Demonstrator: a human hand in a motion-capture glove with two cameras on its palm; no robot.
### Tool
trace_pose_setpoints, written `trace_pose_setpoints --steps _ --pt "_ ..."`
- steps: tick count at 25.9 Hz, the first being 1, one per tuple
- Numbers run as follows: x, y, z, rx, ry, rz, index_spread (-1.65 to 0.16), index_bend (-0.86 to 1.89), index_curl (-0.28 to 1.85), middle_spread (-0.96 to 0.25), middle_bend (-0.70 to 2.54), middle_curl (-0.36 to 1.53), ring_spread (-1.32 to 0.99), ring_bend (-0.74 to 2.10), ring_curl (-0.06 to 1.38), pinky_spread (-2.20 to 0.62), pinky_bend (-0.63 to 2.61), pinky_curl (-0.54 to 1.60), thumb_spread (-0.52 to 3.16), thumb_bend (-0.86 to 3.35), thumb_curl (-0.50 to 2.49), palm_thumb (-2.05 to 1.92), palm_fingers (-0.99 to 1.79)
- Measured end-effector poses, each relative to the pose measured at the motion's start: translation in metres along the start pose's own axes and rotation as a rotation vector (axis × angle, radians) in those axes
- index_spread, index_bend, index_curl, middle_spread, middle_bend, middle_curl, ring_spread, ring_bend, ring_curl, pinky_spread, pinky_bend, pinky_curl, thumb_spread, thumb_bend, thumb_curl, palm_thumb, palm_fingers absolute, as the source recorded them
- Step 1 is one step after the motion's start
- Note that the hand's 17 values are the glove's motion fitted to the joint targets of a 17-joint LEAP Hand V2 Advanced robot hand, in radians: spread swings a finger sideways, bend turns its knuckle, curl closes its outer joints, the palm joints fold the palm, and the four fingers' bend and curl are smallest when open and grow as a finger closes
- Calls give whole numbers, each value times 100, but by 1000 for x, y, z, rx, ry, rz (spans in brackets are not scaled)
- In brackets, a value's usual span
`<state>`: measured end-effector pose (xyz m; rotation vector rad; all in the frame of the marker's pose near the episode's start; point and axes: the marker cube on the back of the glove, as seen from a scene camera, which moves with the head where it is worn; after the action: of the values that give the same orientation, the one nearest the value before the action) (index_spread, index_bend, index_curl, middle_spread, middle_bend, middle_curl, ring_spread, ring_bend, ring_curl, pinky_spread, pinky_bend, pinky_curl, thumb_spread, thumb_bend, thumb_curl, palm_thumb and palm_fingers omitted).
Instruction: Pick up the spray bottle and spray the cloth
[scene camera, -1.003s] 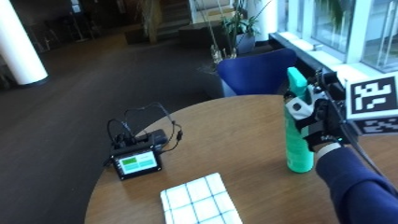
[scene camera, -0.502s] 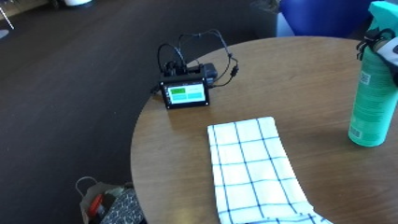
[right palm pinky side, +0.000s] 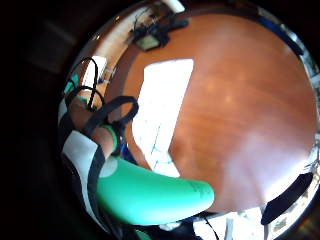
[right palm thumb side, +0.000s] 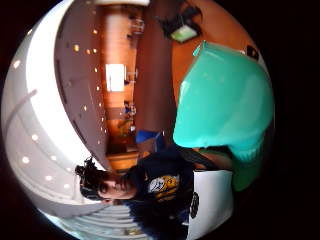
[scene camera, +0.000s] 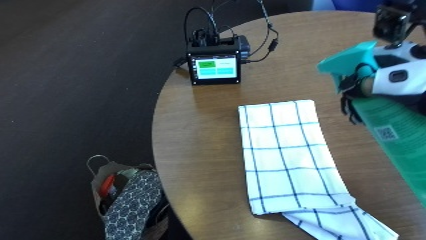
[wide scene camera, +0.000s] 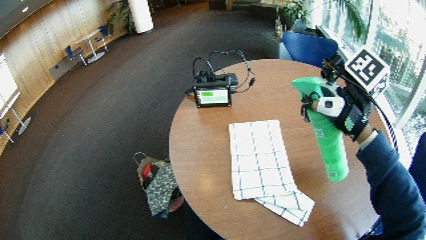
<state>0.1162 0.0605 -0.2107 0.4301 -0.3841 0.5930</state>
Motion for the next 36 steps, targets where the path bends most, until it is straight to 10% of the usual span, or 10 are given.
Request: trace_pose_setpoints --steps 13,36 --pt "-3 45 101 -724 188 497 -28 18 47 -13 44 48 -19 62 44 -20 52 40 64 -3 66 94 132" --pt "0 47 113 -865 311 561 -29 18 51 -14 45 50 -19 64 45 -20 52 40 58 -3 72 91 131"
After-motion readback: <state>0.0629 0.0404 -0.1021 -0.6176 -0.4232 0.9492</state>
